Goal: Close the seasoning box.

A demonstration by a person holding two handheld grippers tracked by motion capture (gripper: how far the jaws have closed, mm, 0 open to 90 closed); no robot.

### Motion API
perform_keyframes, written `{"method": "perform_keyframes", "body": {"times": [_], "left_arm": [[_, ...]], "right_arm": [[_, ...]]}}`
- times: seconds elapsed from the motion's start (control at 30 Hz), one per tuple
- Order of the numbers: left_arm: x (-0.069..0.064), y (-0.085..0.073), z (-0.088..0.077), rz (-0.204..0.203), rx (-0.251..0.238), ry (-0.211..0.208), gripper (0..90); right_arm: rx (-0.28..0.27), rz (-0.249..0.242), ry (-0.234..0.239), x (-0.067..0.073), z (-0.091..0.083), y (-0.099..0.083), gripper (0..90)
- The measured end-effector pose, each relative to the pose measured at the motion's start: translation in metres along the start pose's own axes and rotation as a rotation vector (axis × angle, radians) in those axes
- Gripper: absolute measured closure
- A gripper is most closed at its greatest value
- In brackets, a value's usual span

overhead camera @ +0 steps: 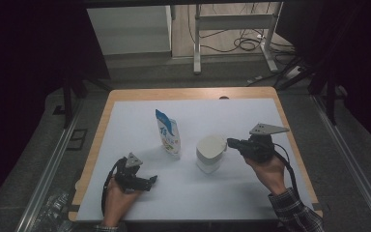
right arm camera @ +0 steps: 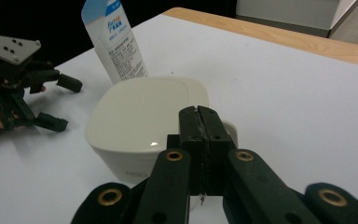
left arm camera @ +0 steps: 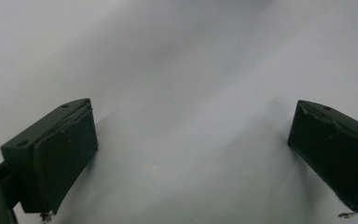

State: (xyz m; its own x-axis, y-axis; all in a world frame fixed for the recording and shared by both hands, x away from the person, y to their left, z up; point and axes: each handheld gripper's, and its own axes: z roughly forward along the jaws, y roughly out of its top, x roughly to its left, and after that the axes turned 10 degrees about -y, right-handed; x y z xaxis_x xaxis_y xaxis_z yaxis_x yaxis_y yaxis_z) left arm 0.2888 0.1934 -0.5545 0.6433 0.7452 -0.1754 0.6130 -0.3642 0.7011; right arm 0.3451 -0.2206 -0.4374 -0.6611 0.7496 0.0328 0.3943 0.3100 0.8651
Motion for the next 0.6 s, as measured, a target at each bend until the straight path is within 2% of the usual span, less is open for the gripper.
{"method": "perform_keyframes", "body": {"times": [0.3, 0.6], "left_arm": [[0.000, 0.000, 0.000, -0.004, 0.000, 0.000, 1.5], [0.000, 0.000, 0.000, 0.001, 0.006, 0.000, 1.6]], "right_arm": [[-0.001, -0.015, 0.014, 0.005, -0.004, -0.018, 87.7], [0.001, -0.054, 0.017, 0.018, -0.003, -0.037, 88.2]]}}
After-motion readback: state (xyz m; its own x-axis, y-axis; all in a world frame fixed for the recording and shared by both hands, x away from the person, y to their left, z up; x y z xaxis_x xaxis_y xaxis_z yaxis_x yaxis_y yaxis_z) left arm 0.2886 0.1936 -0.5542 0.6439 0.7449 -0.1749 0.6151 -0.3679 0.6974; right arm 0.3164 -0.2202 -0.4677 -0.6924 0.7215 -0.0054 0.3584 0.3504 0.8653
